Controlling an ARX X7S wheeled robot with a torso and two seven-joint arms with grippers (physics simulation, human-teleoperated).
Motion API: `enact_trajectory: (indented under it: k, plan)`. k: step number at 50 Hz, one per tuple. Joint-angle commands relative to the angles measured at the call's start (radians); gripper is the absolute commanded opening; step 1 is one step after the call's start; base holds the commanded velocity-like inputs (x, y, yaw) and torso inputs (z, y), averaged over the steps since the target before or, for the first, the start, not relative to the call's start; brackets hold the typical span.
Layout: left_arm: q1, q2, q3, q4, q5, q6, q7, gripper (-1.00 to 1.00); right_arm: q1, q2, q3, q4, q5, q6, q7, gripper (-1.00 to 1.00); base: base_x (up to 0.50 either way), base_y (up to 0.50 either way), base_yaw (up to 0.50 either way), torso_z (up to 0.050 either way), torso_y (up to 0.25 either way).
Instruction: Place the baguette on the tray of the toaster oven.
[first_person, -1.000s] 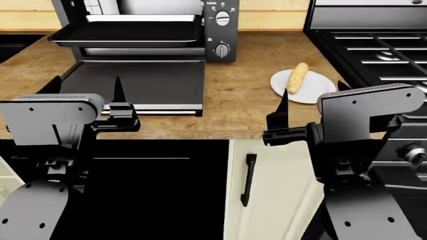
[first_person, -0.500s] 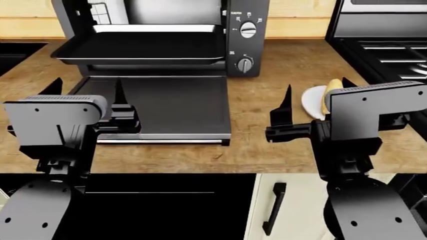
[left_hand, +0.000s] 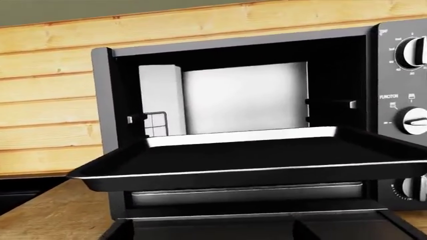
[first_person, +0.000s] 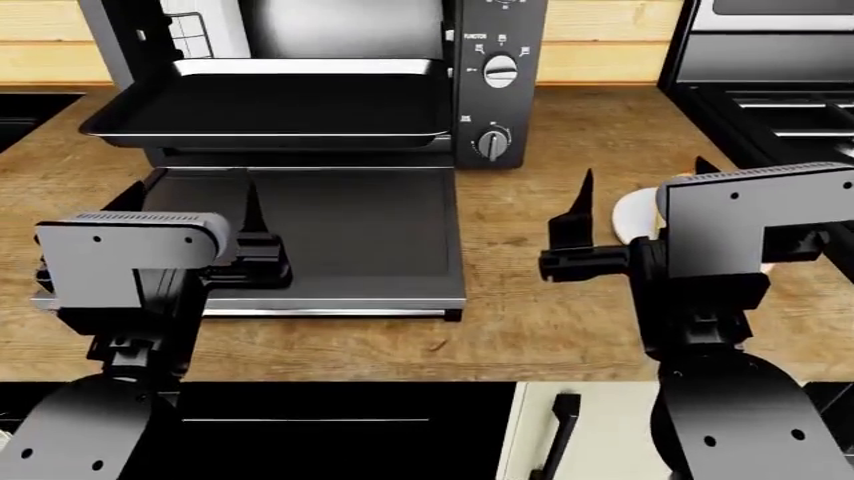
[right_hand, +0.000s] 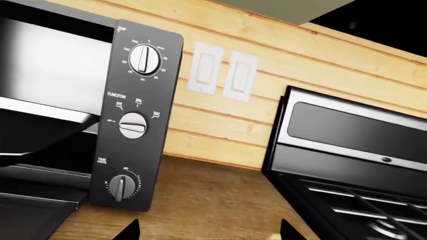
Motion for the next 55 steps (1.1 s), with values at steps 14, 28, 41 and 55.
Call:
enact_trajectory:
  k: [14, 28, 41, 55]
  plan:
    - [0.006, -0.008, -0.014, 0.006, -0.025, -0.012, -0.006, 1.0, 0.217, 0.0, 0.114, 0.071, 0.037, 0.239, -0.063, 1.0, 0.0, 0.0, 0.0, 0.0, 0.0]
    - [-0.003, -0.01, -0.013, 0.006, -0.035, -0.018, -0.011, 1.0, 0.375, -0.042, 0.248, 0.286, 0.062, 0.296, -0.108, 1.0, 0.0, 0.0, 0.0, 0.0, 0.0]
    - [0.0, -0.014, -0.009, 0.001, -0.039, -0.01, -0.016, 1.0, 0.466, -0.034, 0.291, 0.482, 0.061, 0.279, -0.102, 1.0, 0.0, 0.0, 0.0, 0.0, 0.0]
    - [0.005, -0.018, -0.001, 0.0, -0.042, -0.006, -0.021, 1.0, 0.54, -0.024, 0.326, 0.71, 0.063, 0.2, -0.091, 1.0, 0.0, 0.0, 0.0, 0.0, 0.0]
